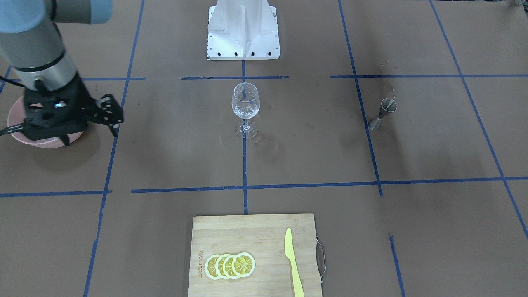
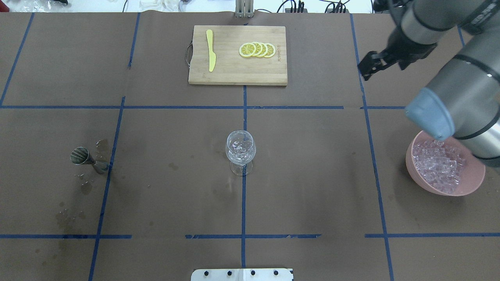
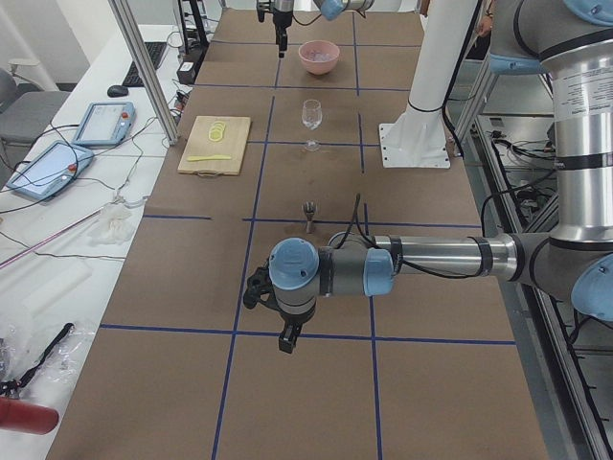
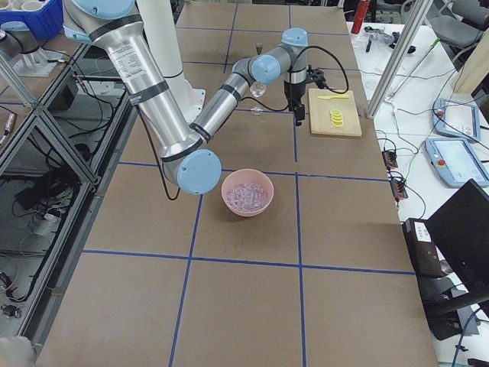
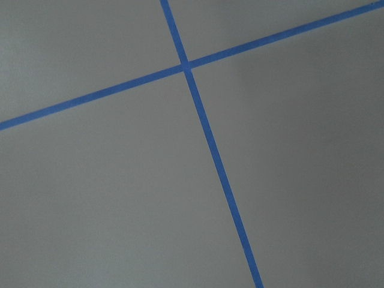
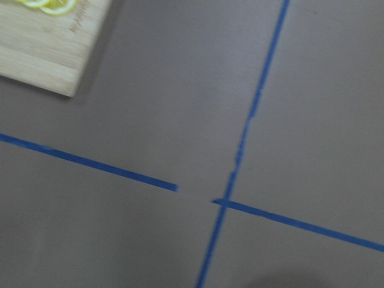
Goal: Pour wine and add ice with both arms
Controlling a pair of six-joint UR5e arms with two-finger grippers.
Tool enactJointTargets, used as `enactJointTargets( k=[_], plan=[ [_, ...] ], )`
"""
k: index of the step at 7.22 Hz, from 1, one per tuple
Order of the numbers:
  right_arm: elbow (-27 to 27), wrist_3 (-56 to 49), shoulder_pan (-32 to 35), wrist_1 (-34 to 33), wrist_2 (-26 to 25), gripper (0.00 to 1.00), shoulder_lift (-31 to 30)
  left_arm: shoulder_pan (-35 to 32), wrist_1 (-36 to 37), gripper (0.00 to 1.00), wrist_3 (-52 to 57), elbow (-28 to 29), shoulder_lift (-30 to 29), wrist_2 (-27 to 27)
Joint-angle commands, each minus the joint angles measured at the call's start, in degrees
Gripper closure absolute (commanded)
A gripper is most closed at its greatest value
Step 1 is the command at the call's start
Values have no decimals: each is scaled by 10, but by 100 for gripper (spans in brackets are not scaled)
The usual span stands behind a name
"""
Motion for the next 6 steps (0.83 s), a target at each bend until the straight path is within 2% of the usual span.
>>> enactJointTargets(
  k=[1, 2, 3, 5, 6],
  plan=[
    [-16, -245, 147, 3, 82, 0, -118, -1, 1, 0, -3, -5, 5, -1],
    [-37, -344, 193, 3, 92, 0, -156, -1, 1, 0, -3, -4, -1, -1],
    [-76, -418, 241, 3, 111, 0, -170, -1, 0, 0, -3, -2, -2, -2],
    [-112, -445, 315, 19, 120, 0, -249, -4, -3, 0, -1, -4, -4, -2],
    [-120, -444, 328, 45, 118, 0, -305, -5, -4, 0, 3, -4, -2, -1]
  ],
)
